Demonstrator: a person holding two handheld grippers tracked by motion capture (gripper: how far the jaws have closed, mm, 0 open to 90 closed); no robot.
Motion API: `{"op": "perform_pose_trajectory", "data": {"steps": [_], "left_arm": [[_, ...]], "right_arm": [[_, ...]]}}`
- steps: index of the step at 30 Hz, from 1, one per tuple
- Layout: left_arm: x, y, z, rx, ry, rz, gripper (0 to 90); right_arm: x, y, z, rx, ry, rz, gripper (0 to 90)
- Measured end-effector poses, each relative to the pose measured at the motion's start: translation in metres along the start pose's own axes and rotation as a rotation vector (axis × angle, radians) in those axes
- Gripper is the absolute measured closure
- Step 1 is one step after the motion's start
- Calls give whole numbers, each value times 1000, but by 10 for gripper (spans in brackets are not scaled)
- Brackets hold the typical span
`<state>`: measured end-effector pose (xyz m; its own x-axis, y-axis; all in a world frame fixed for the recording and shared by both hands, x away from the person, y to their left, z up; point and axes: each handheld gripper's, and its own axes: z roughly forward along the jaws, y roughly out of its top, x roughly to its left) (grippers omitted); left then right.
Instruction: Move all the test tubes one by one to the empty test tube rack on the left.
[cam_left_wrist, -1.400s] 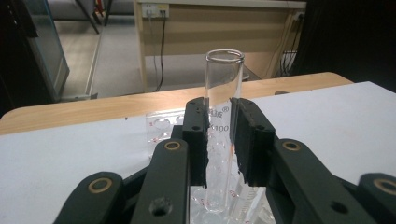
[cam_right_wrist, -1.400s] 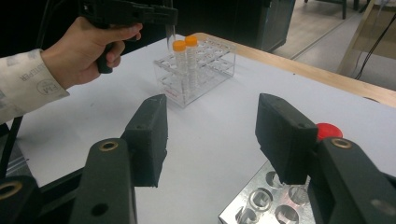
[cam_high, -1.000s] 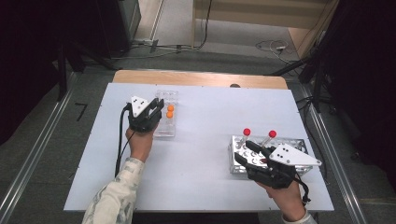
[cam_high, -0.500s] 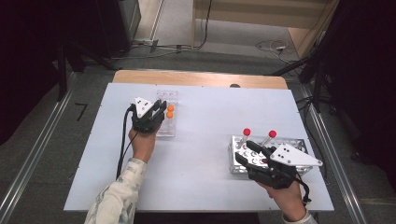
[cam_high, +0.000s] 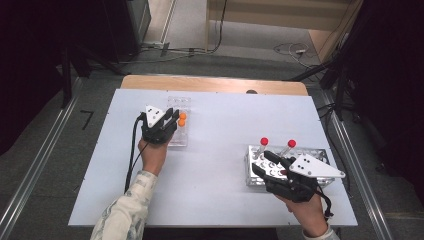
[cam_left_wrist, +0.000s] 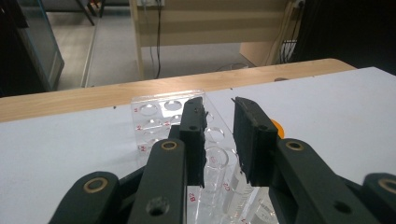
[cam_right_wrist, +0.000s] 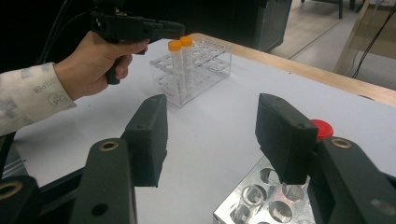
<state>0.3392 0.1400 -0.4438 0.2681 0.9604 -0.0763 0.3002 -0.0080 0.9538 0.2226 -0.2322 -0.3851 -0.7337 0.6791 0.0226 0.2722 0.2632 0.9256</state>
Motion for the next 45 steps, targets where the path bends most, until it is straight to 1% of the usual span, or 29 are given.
{"op": "perform_pose_trajectory", "data": {"steps": [3,7,11,14,16,19,22,24,27,32,36,38,44,45], "left_arm": [[2,-1,-1,1,3,-5,739],[4,0,-5,-4,5,-27,680],[5,4,-11,-16,12,-70,533],[4,4,-17,-9,47,-71,387],[2,3,-21,3,68,-73,305],[-2,1,-30,5,75,-72,250],[-6,0,-40,-5,72,-70,244],[-9,-1,-47,-4,66,-54,242],[-15,-3,-56,-14,57,-34,241],[-23,-11,-68,0,27,-6,236],[-29,-20,-71,26,5,12,231],[-33,-23,-72,36,-9,19,231],[-43,-25,-72,43,-49,36,231],[-45,-25,-72,44,-52,36,231]], "right_arm": [[-1,0,-2,-3,-4,3,424],[-4,-3,-4,-2,-15,11,423],[-8,-9,-6,0,-24,18,423],[-10,-17,-7,-3,-21,23,421],[-13,-26,-5,-8,-29,27,422],[-18,-40,-1,-11,-24,50,427],[-20,-51,4,-5,-38,50,438],[-22,-55,6,-4,-37,60,450],[-23,-58,9,-12,-38,60,472],[-24,-61,15,-4,-42,66,527],[-25,-61,20,-2,-45,71,578],[-26,-61,22,1,-47,65,603],[-25,-62,25,18,-54,57,696],[-25,-62,26,21,-54,56,699]]}}
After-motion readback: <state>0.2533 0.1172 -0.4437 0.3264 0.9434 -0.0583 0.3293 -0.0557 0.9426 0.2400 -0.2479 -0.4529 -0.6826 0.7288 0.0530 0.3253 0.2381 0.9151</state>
